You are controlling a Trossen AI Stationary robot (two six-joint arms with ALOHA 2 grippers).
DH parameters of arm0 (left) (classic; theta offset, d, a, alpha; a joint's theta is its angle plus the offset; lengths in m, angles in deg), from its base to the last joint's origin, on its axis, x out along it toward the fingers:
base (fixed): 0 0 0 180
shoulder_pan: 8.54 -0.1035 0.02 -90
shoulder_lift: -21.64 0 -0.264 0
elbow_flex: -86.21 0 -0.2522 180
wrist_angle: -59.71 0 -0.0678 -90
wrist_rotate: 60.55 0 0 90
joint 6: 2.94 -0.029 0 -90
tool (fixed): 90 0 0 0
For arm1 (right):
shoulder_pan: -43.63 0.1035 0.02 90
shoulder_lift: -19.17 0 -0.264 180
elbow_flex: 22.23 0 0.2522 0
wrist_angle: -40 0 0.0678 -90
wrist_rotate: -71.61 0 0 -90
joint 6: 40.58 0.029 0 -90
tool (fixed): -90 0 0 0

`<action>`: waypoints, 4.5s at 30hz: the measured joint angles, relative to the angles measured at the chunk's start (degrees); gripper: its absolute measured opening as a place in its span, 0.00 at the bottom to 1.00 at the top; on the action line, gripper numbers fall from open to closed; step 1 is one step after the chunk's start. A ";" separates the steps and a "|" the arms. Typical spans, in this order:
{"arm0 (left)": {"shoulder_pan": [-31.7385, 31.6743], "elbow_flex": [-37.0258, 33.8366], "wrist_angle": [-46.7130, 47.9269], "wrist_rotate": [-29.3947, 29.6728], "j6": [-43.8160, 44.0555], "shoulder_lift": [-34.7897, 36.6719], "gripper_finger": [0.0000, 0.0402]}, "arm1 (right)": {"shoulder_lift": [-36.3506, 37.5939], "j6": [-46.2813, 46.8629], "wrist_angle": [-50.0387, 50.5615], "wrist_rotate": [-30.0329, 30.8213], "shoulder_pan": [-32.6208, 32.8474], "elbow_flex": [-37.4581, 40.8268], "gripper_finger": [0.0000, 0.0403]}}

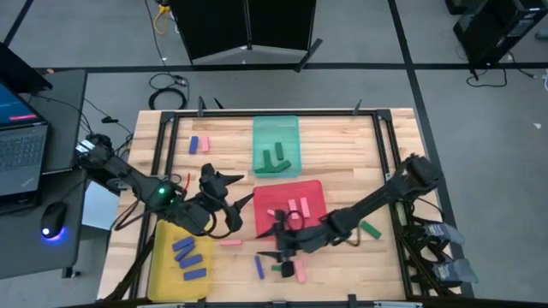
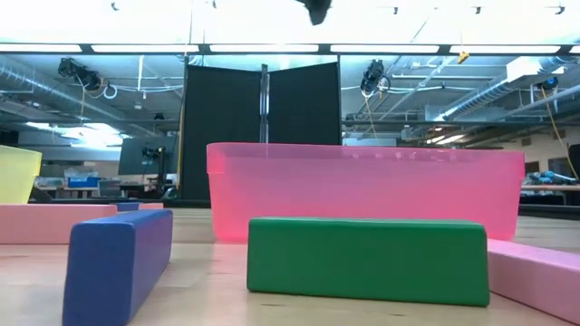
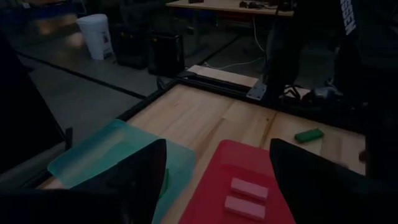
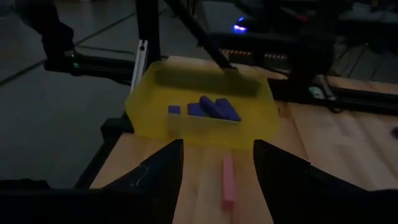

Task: Sort blocks
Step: Put the pink block into the pink bin

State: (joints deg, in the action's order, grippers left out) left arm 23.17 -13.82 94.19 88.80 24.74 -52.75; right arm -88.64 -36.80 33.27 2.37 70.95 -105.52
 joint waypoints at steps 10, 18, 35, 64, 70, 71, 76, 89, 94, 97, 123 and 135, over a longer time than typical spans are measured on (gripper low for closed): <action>0.25 0.00 -3.61 0.07 -0.44 0.04 0.73 | -17.13 0.74 18.87 -5.21 -2.90 -23.18 0.51; 0.49 0.00 -3.34 0.06 -0.42 1.81 0.73 | -27.63 0.58 32.13 -6.51 -4.65 -37.75 0.55; 0.62 0.00 -2.17 0.04 -0.79 2.45 0.73 | -33.69 1.66 34.11 -8.49 -8.70 -42.13 0.56; 0.60 0.00 -2.04 0.06 -0.84 2.45 0.73 | -33.69 1.22 37.22 -11.51 -8.95 -42.13 0.48; 0.60 0.00 -2.04 0.06 -0.83 2.45 0.73 | -33.69 1.61 37.18 -11.51 -8.95 -42.11 0.47; 0.60 0.00 -2.04 0.06 -0.83 2.45 0.73 | -33.69 1.63 37.19 -11.51 -8.98 -42.11 0.47; 0.60 0.00 -2.04 0.06 -0.83 2.45 0.73 | -33.69 1.63 36.83 -11.02 -8.98 -42.09 0.47; 0.60 0.00 -2.02 0.05 -0.82 2.45 0.73 | -33.69 2.09 33.88 -9.87 -8.98 -38.61 0.46; 0.60 0.00 -2.00 0.04 -0.83 2.45 0.73 | -33.69 2.09 32.52 -9.85 -8.95 -37.85 0.42; 0.60 0.00 -2.00 0.04 -0.82 2.45 0.73 | -33.69 1.08 31.64 -9.87 -8.93 -37.81 0.33; 0.60 0.00 -7.31 1.02 -5.88 2.47 0.73 | -9.32 -3.15 43.90 9.68 -6.38 -22.93 0.17; -0.59 0.00 -6.87 -5.69 -6.40 0.62 0.73 | 16.90 17.77 37.62 15.92 -6.90 12.70 0.19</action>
State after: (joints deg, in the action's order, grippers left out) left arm 22.58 -13.82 87.32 83.11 18.34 -52.13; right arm -71.74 -19.03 70.90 18.29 64.05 -92.82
